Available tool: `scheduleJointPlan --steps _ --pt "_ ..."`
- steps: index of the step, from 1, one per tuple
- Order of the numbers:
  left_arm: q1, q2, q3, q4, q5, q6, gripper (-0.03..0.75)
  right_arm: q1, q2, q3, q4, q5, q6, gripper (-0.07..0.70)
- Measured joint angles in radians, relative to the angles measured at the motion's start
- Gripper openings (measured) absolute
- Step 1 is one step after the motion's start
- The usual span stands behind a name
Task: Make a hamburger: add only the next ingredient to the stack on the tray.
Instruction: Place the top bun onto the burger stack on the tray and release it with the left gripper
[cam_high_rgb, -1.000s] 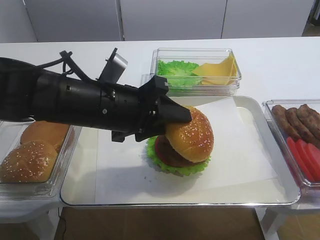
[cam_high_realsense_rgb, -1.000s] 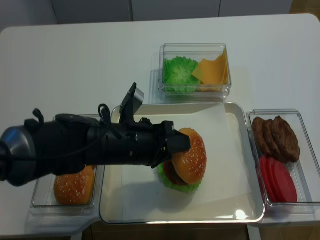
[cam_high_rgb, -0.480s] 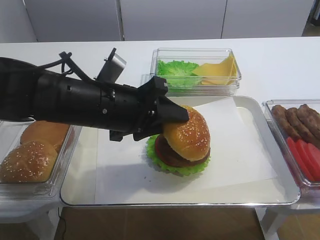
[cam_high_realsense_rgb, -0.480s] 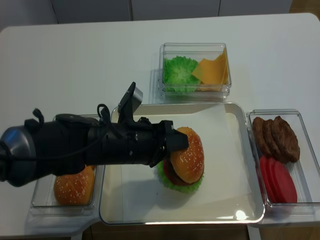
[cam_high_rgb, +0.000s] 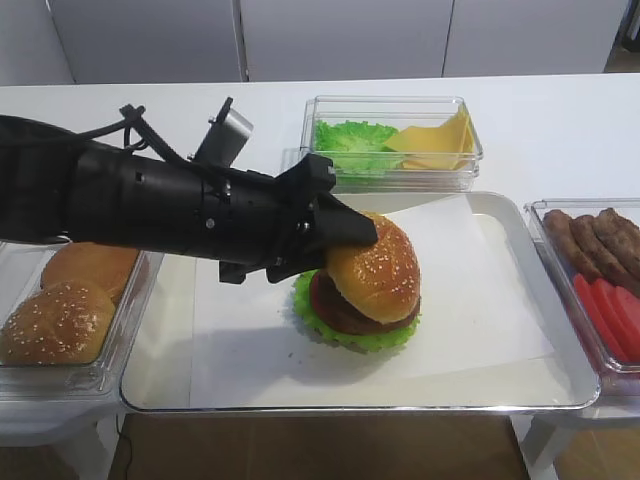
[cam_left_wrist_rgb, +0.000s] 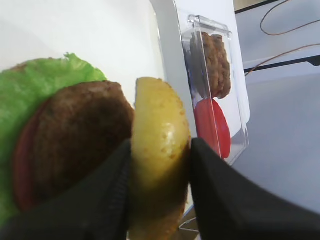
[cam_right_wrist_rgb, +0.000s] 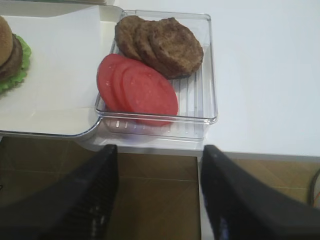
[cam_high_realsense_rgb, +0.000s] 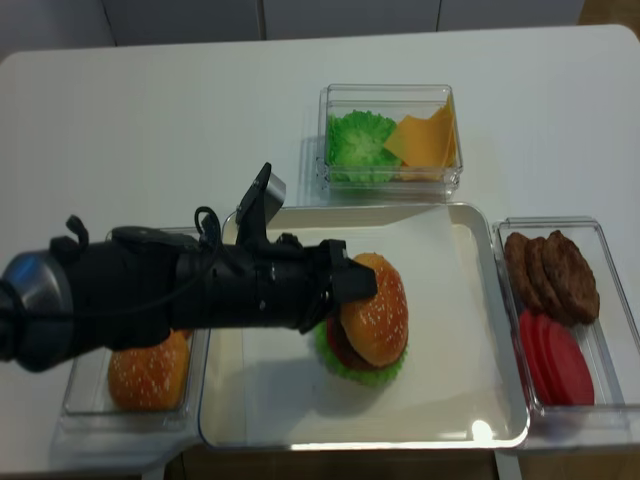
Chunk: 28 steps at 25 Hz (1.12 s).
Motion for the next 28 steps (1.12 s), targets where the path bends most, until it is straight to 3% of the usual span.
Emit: scheduleJointPlan --steps 6,28 --pt "0.0 0.043 -0.007 0.0 0.043 0.0 0.248 0.0 0.0 0.0 0.0 0.0 0.002 0.404" --pt "0.0 0.044 -0.008 0.0 0.043 0.02 0.271 0.0 0.0 0.0 0.0 0.0 0.004 0.404"
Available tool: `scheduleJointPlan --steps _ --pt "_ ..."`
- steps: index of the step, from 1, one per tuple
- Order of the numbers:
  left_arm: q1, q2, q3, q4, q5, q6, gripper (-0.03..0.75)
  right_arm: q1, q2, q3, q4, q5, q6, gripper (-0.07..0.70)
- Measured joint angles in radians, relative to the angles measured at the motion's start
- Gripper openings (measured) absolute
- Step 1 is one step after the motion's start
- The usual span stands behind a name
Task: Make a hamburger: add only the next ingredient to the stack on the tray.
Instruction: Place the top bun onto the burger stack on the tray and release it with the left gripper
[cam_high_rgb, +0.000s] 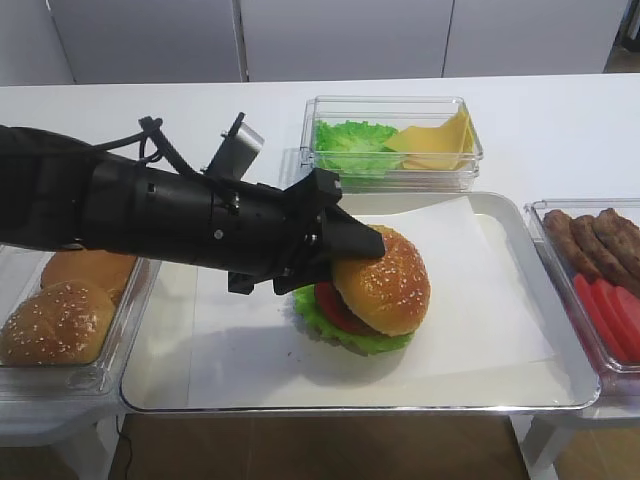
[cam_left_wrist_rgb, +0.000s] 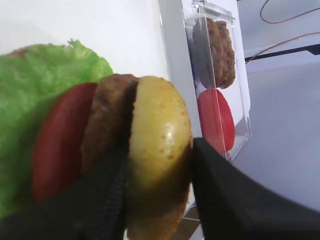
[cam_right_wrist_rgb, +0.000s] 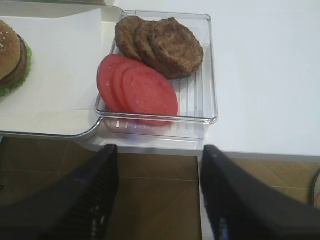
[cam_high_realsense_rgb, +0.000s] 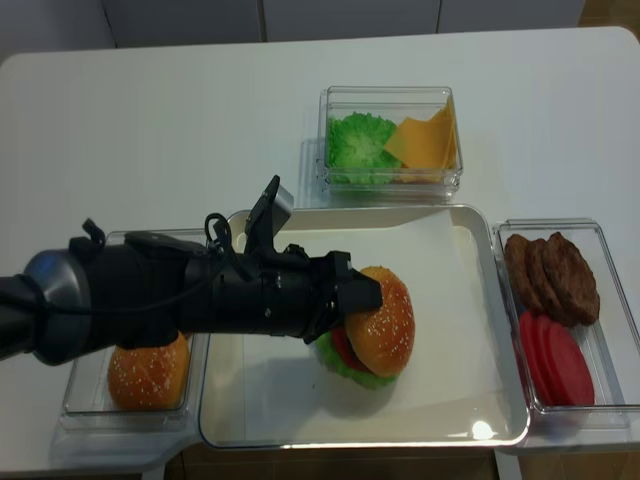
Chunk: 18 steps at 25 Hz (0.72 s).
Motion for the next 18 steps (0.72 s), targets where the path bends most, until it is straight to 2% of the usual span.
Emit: scheduleJointPlan --steps 6,11,18 --pt "0.004 0.0 0.0 0.0 0.004 0.004 0.276 0.0 0.0 0.0 0.0 0.0 0.0 0.404" --pt "0.038 0.001 0.0 0.0 0.044 0.006 0.321 0.0 0.0 0.0 0.0 0.0 0.0 0.404" --pt "0.042 0.001 0.0 0.0 0.058 0.006 0.333 0.0 0.0 0.0 0.0 0.0 0.0 0.404"
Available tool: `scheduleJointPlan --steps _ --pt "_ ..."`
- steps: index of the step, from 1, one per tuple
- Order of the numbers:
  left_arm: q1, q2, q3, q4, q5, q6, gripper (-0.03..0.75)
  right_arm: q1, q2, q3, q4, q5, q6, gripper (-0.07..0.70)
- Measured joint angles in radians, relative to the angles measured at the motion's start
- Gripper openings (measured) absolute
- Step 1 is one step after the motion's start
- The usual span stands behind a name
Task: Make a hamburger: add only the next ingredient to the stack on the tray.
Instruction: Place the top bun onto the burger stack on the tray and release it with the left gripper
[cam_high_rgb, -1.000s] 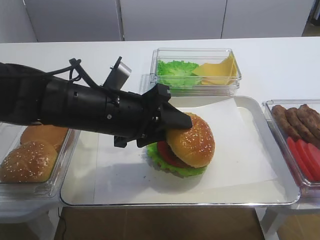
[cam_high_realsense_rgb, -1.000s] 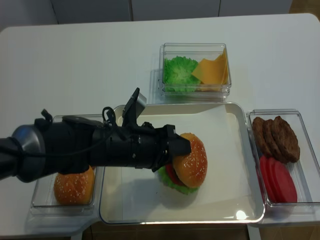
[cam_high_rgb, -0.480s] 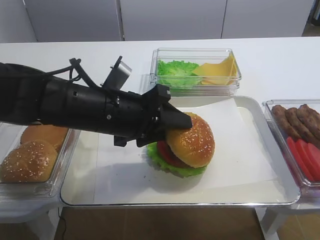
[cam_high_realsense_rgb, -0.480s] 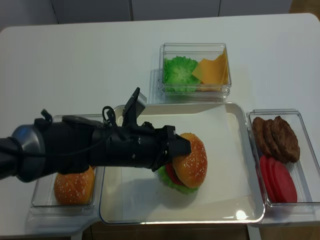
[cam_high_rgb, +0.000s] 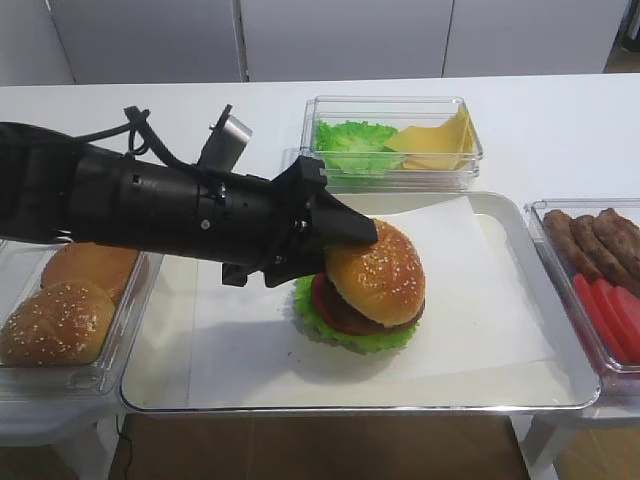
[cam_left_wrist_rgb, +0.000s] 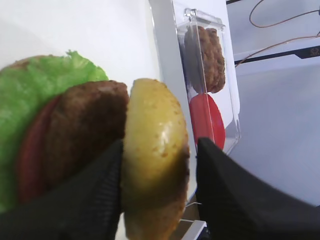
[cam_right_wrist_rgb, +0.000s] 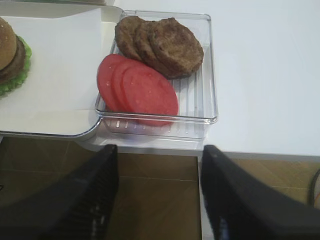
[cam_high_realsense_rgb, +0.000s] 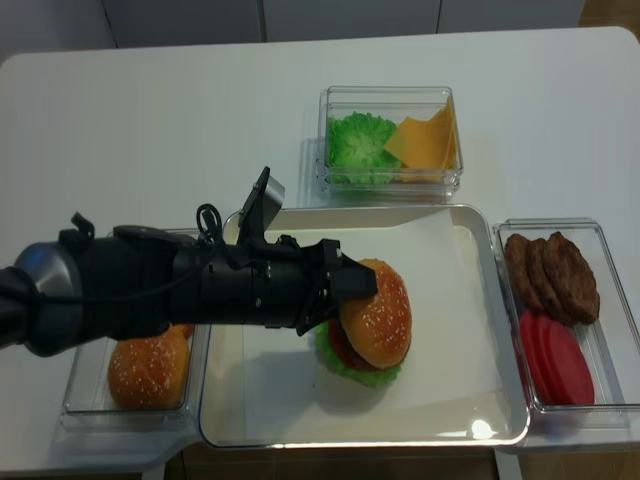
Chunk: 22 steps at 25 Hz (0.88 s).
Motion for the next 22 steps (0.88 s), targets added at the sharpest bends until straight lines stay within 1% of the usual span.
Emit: scheduleJointPlan --steps 3,17,22 --pt "0.0 0.0 0.0 0.0 0.0 0.002 0.343 0.0 0.0 0.0 0.0 0.0 0.0 0.404" --pt "0.0 0.006 0.0 0.0 0.0 0.059 0.522 0.0 0.0 0.0 0.0 0.0 -0.004 0.404" --pt "0.007 0.006 0.0 0.0 0.0 0.078 0.549 0.0 0.0 0.0 0.0 0.0 -0.004 0.404"
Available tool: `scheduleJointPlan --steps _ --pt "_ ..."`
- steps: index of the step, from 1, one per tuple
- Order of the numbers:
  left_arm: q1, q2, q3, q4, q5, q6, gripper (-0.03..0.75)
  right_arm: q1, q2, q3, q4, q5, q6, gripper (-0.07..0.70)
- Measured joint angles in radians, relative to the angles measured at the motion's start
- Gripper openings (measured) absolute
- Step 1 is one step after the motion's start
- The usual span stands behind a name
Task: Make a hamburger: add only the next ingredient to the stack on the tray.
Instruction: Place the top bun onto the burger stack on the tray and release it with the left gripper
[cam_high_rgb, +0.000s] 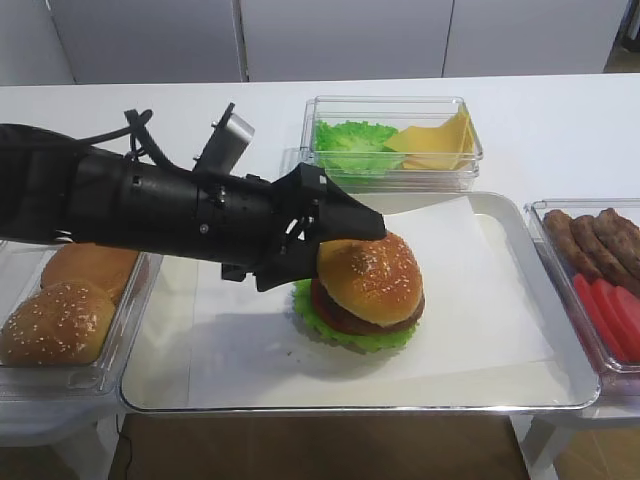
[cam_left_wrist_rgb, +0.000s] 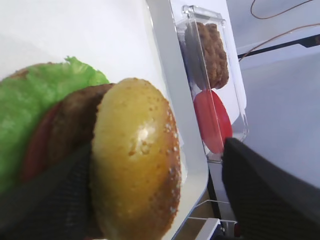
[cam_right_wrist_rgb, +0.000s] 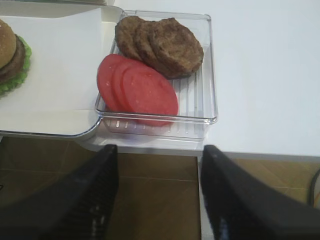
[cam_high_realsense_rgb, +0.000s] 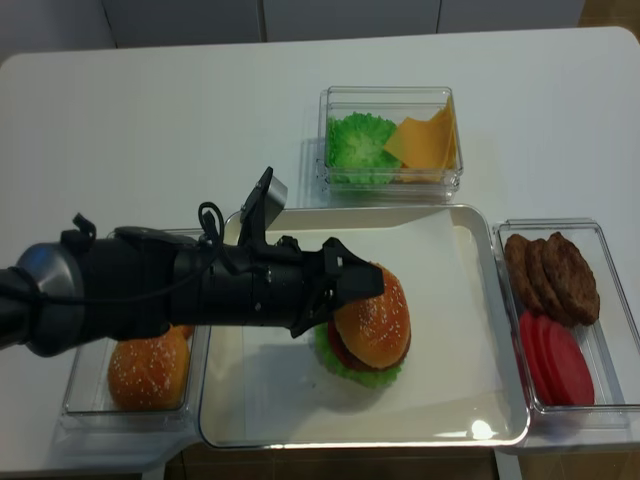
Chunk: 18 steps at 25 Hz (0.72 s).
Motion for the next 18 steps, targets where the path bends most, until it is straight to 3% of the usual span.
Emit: scheduleJointPlan --steps 18 --pt "0.03 0.0 0.0 0.0 -0.001 0.03 0.583 0.0 0.0 0.0 0.0 0.0 0.0 0.404"
